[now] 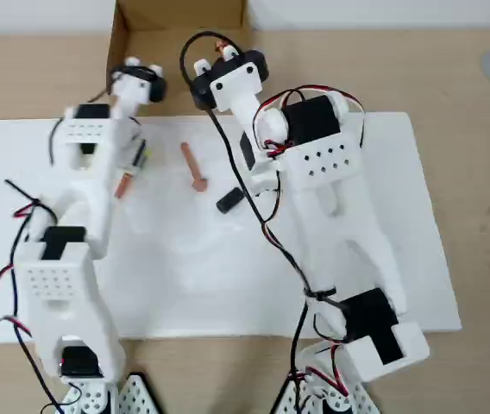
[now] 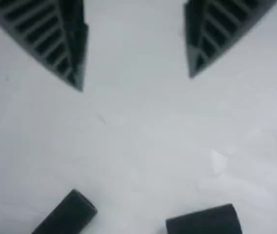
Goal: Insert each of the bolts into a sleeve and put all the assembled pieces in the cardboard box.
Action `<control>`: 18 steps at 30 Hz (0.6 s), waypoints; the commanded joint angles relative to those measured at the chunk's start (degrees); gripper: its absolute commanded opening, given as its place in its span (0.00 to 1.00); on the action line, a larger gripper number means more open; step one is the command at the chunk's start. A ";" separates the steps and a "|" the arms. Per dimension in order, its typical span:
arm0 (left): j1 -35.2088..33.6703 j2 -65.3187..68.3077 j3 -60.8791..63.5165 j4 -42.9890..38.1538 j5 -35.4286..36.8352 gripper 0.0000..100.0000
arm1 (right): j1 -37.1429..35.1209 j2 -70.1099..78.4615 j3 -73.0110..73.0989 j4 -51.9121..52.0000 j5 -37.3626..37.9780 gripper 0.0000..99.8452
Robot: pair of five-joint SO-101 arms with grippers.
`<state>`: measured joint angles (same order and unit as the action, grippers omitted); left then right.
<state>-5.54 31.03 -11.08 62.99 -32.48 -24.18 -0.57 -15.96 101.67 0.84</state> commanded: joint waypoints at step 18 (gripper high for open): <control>1.41 0.22 0.18 8.35 -7.65 0.01 | -0.31 -7.87 0.13 0.35 0.18 0.17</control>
<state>-4.31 30.59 -11.25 68.53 -39.52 -24.26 -5.58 -15.96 101.67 0.84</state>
